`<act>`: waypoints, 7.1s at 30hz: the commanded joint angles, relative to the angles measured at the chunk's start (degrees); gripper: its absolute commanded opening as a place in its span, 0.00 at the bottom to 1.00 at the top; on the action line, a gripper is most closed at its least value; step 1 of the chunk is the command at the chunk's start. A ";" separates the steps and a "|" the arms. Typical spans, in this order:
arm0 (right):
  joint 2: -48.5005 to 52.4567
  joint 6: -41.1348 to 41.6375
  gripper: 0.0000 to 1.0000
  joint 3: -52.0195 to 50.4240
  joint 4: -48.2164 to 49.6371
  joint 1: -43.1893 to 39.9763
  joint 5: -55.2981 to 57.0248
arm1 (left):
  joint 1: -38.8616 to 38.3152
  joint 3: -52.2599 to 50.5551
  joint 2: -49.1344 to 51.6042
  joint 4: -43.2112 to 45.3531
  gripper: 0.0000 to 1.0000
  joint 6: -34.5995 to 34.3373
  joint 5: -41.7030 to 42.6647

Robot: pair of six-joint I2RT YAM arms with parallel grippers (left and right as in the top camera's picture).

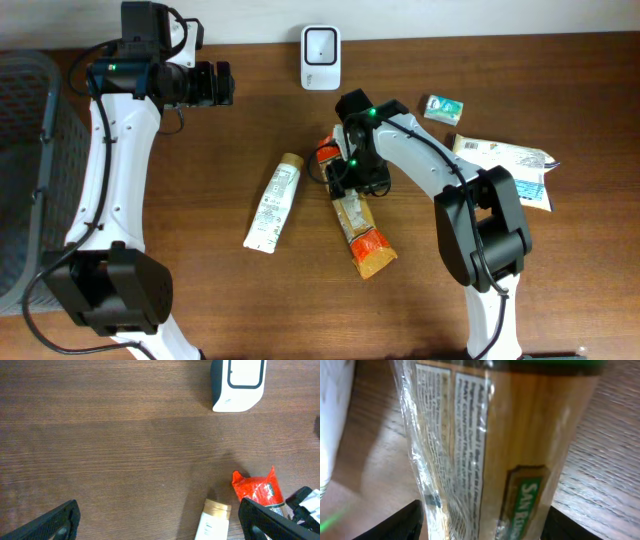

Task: Scan the item barcode
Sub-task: 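Lift the pasta pack with the right gripper and hold it before the scanner, then carry the pasta pack right and release it on the table, then reach the right gripper to the white tube and grasp it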

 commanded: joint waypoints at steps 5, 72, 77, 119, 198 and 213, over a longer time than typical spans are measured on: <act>3.50 -2.12 0.71 -0.72 1.20 0.33 -2.67 | 0.04 0.04 0.02 0.09 0.99 0.13 0.00; 15.98 -59.32 0.04 19.41 89.11 2.23 34.45 | 0.04 0.04 0.02 0.09 0.99 0.13 0.00; 15.98 -61.70 0.04 19.41 89.09 2.27 33.77 | 0.04 0.04 0.02 0.09 0.99 0.13 0.00; -9.97 -0.76 0.71 0.26 3.15 -24.04 5.03 | 0.04 0.04 0.02 0.09 0.99 0.13 0.00; 2.86 0.50 0.41 13.79 0.74 7.34 -7.50 | 0.04 0.04 0.02 0.09 0.99 0.13 0.02; 3.13 31.45 0.67 -7.63 25.55 15.08 -0.70 | 0.04 0.04 0.02 0.09 0.99 0.13 0.00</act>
